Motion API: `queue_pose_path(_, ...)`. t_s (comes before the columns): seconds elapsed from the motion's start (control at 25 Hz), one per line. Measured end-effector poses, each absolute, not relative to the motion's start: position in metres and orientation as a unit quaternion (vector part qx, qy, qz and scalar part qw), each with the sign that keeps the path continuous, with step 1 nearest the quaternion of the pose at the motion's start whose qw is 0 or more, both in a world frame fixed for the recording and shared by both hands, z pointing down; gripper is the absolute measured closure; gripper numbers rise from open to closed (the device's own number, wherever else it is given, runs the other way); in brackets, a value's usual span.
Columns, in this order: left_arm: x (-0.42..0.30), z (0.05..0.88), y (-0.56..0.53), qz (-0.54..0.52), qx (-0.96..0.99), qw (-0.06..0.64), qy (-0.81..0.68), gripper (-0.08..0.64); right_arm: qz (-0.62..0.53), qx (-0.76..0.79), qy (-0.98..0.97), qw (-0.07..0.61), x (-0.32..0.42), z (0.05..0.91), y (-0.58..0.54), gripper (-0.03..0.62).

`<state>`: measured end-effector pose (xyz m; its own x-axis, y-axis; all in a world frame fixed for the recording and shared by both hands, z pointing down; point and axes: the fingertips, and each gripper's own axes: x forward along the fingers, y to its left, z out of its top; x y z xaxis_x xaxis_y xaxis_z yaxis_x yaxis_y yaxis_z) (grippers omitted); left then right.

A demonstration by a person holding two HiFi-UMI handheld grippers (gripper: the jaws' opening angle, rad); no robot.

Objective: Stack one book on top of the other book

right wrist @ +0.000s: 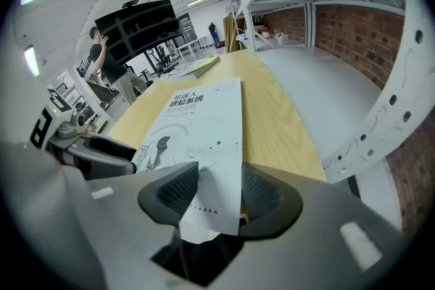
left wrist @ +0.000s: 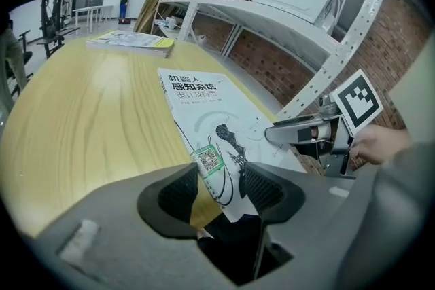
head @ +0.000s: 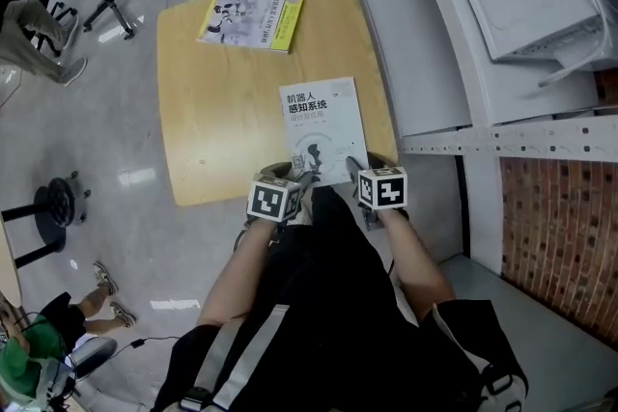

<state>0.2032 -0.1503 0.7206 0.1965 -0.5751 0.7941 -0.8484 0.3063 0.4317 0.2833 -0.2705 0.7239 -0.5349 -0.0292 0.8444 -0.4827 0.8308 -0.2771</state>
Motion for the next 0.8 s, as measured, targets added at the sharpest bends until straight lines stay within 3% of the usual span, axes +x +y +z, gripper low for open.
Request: queue_pose_path(0.8,0.252,0.716,-0.115,0.106,0.563,0.527,-0.628,0.339,0.294,0.159,-0.834,0.438,0.342,0.725,-0.227,0.394)
